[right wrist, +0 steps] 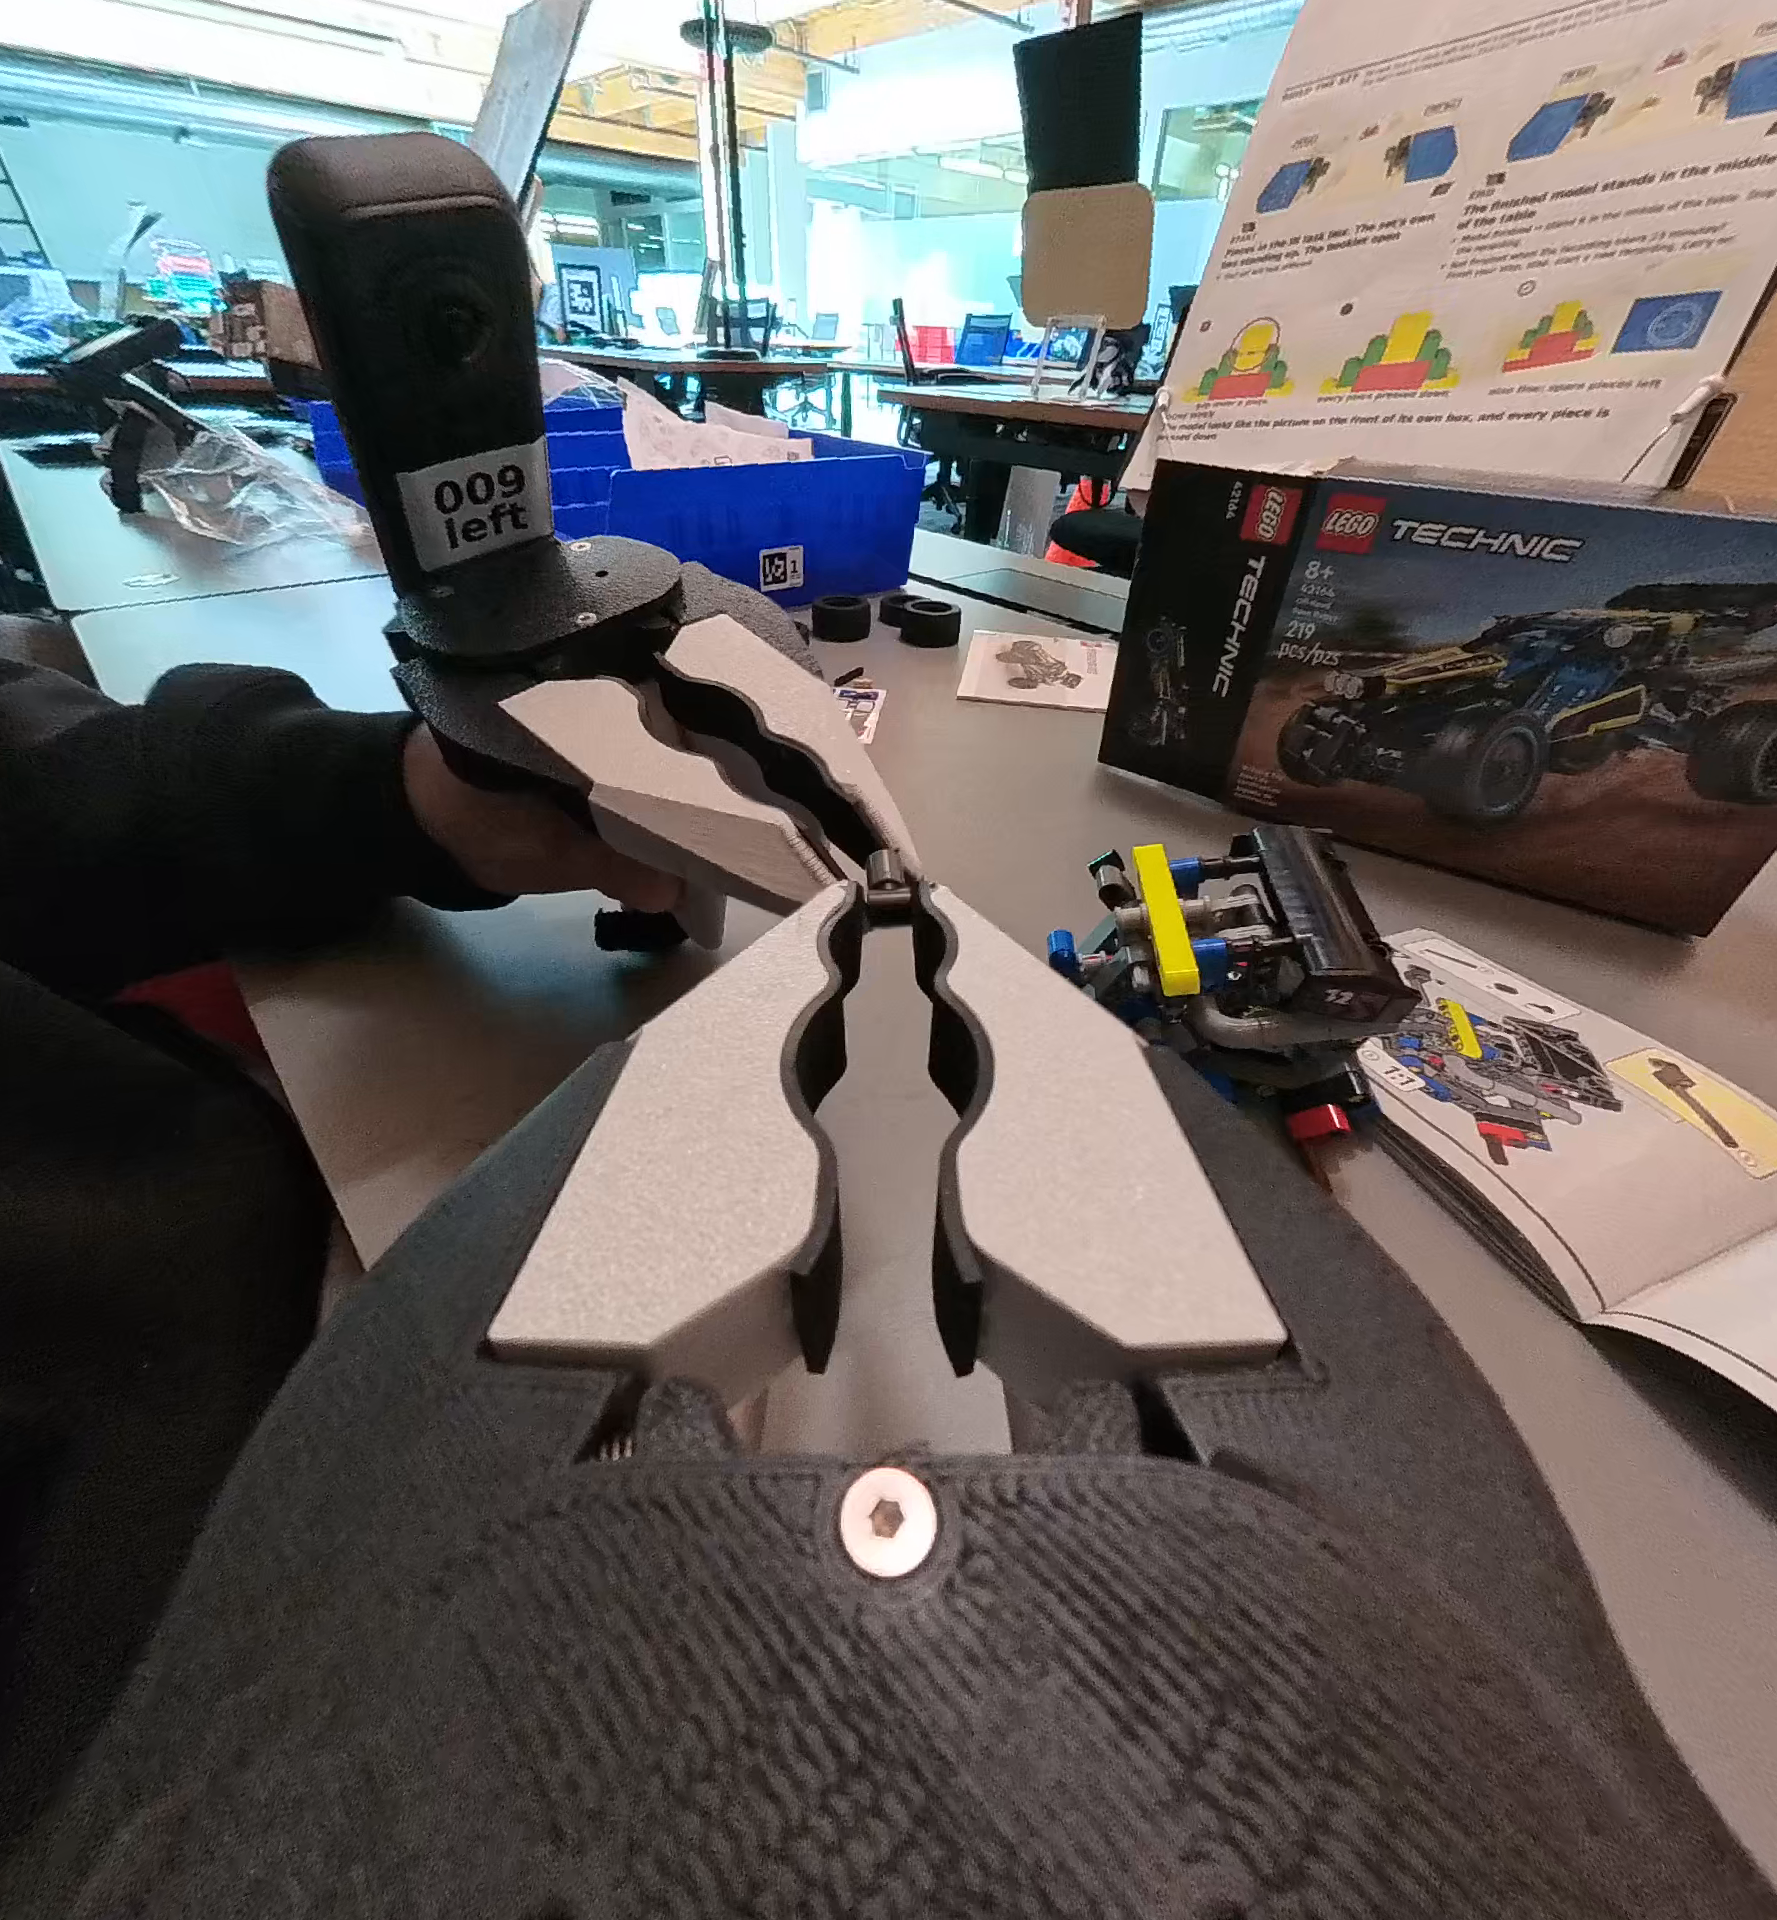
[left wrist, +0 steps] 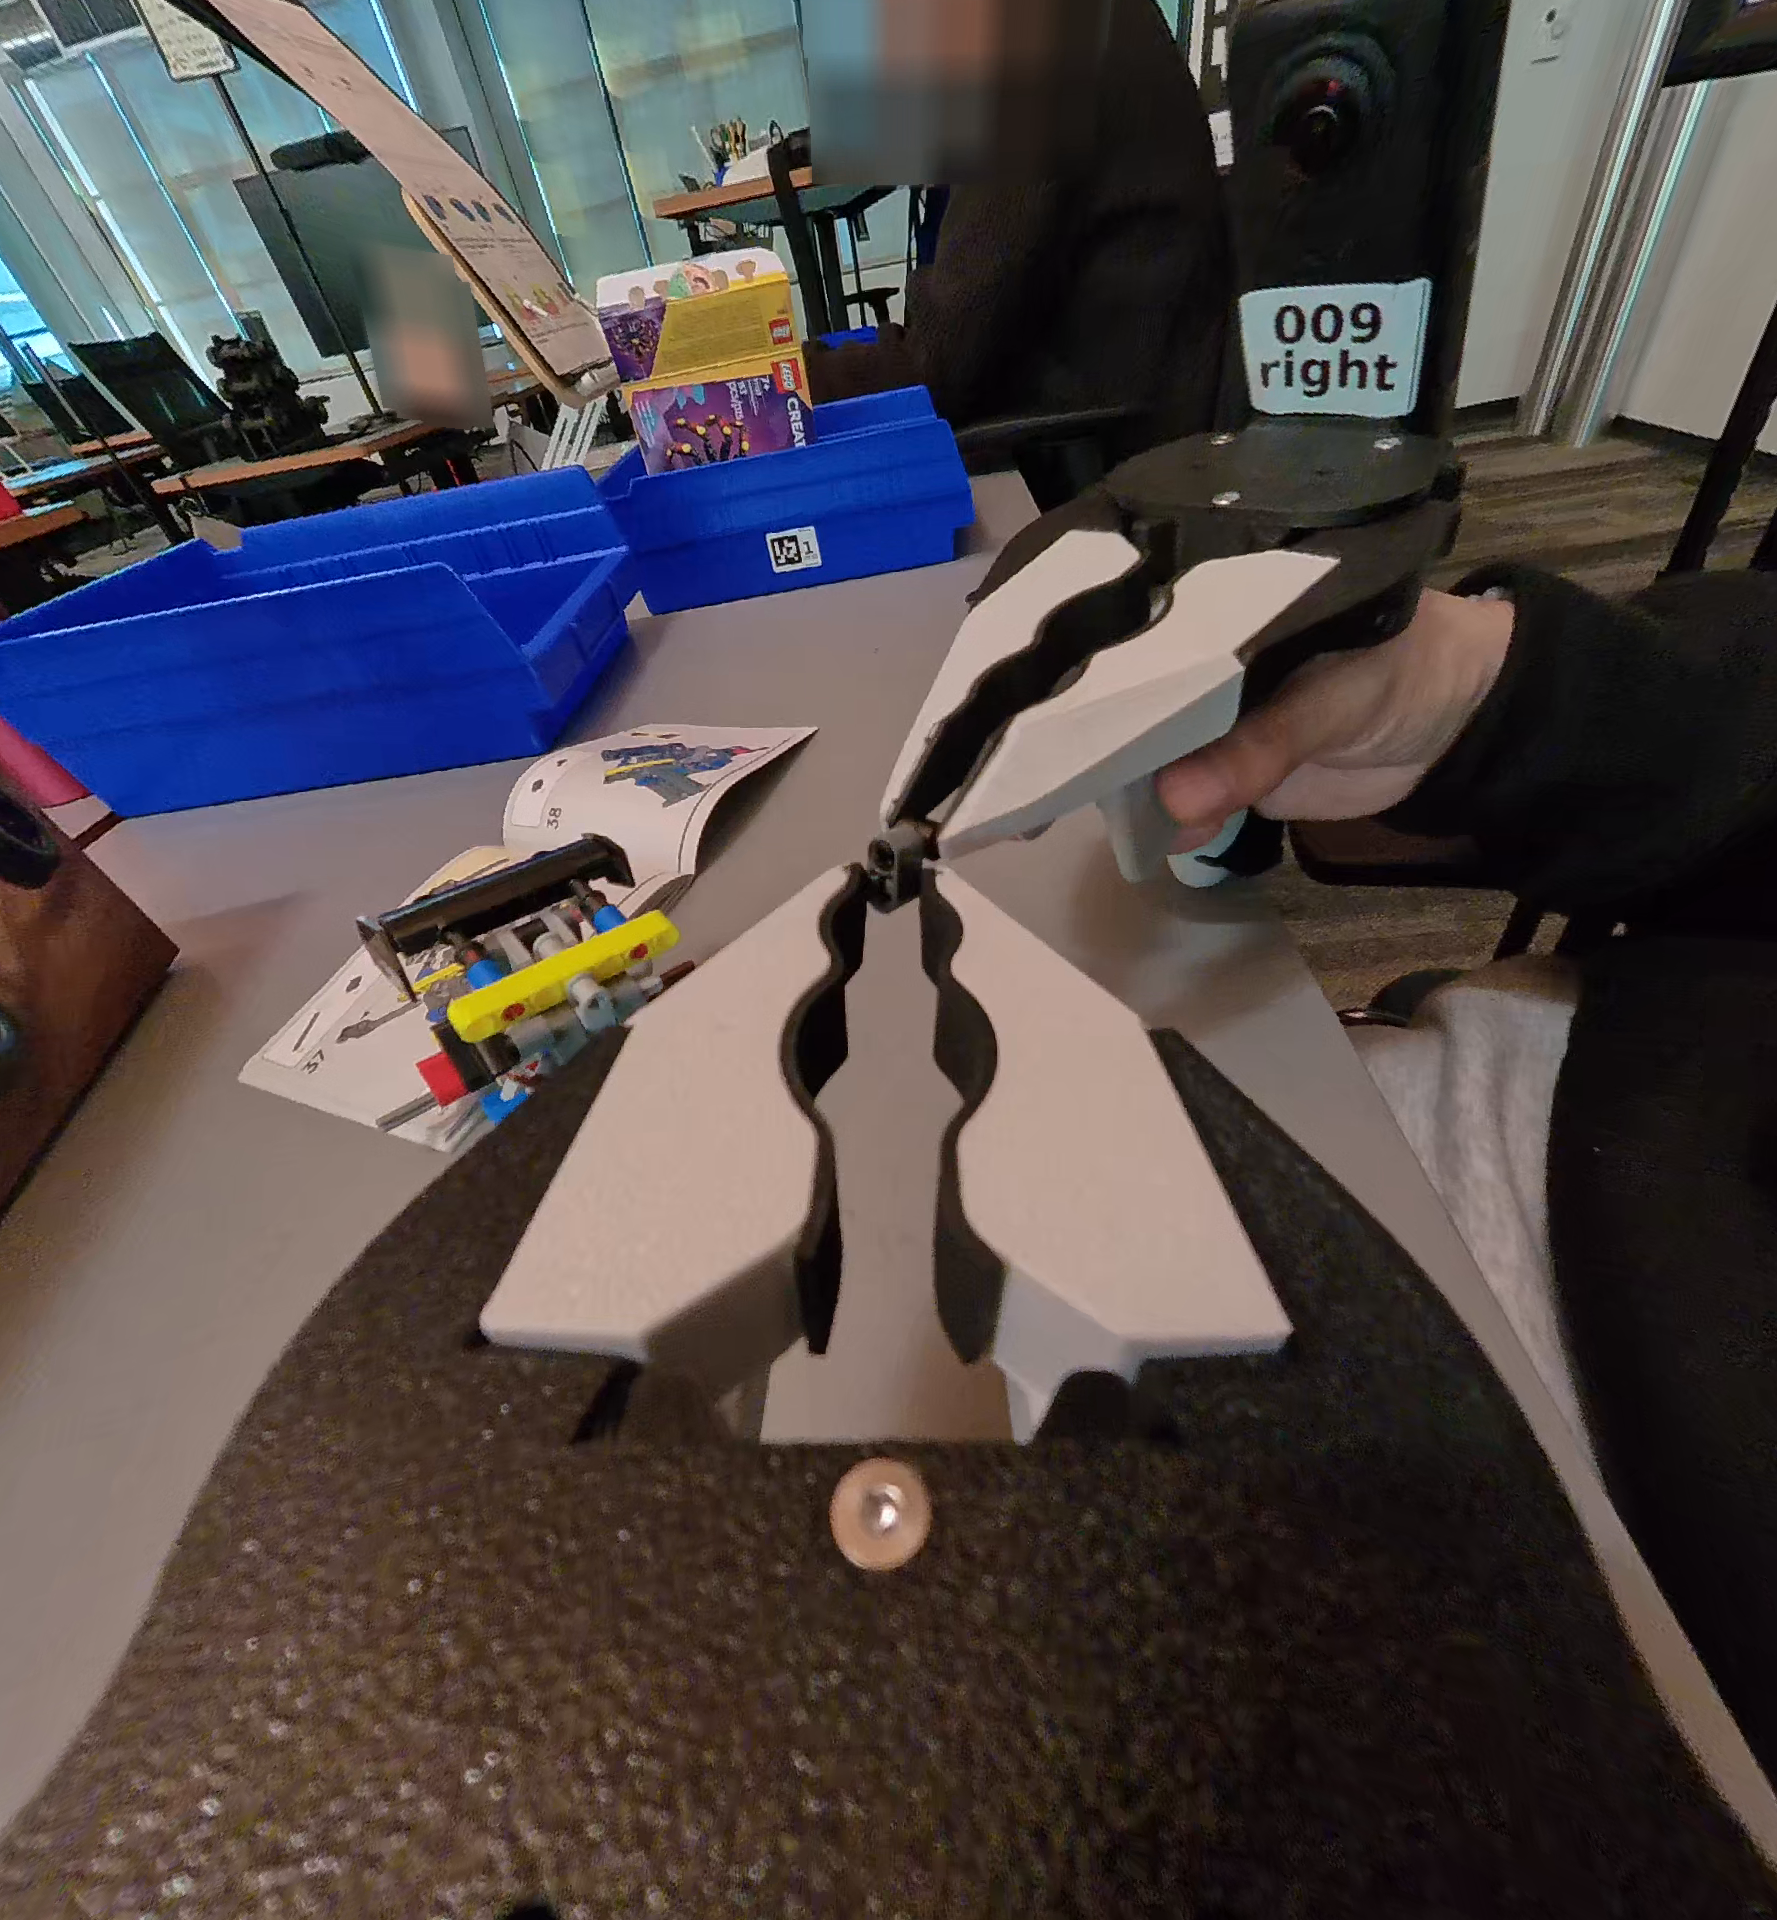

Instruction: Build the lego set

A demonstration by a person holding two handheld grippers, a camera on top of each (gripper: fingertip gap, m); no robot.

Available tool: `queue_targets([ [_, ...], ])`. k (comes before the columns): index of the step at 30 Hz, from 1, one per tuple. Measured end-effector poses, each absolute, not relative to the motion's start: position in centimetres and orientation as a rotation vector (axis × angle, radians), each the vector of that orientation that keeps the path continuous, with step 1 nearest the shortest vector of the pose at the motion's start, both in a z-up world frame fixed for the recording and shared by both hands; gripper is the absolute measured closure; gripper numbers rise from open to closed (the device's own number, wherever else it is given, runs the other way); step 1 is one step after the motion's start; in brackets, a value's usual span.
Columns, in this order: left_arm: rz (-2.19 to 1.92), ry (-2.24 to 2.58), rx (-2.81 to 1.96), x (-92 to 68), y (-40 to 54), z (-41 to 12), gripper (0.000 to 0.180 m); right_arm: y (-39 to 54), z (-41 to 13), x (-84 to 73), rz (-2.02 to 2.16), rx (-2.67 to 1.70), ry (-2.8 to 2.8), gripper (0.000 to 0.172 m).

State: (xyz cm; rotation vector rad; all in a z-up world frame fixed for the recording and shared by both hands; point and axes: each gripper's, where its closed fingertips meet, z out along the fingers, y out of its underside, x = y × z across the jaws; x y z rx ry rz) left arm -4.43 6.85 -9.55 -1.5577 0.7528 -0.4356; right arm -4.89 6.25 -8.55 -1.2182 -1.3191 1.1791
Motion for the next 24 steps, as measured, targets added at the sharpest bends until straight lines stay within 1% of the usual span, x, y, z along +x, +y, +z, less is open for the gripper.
queue_targets([
  [10, -0.432, 0.752, -1.556, -4.4, 7.2, -9.6, 0.173, 6.7, -9.0, -4.8, 1.138, -1.236, -1.340, 0.166],
  [11, -0.404, 0.739, -1.567, -4.7, 7.5, -9.7, 0.171, 7.1, -9.0, -4.8, 1.119, -1.252, -1.325, 0.167],
  [13, -0.316, 0.651, -1.616, -6.1, 8.5, -9.7, 0.154, 8.8, -9.6, -4.6, 1.026, -1.338, -1.274, 0.167],
  [14, -0.280, 0.617, -1.638, -7.0, 8.9, -9.8, 0.150, 9.5, -10.0, -4.4, 0.988, -1.374, -1.268, 0.167],
  [17, -0.065, 0.462, -1.803, -12.0, 10.7, -11.3, 0.151, 10.5, -9.9, -4.2, 0.961, -1.396, -1.271, 0.167],
  [18, -0.056, 0.443, -1.854, -13.1, 11.1, -11.9, 0.152, 11.5, -9.9, -4.2, 0.914, -1.414, -1.252, 0.167],
  [22, -0.359, 0.451, -2.029, -12.3, 11.4, -13.6, 0.166, 13.2, -11.7, -4.9, 0.842, -1.552, -1.274, 0.167],
  [24, -0.389, 0.461, -2.035, -11.9, 11.7, -13.7, 0.176, 13.6, -12.3, -5.5, 0.827, -1.585, -1.270, 0.167],
])
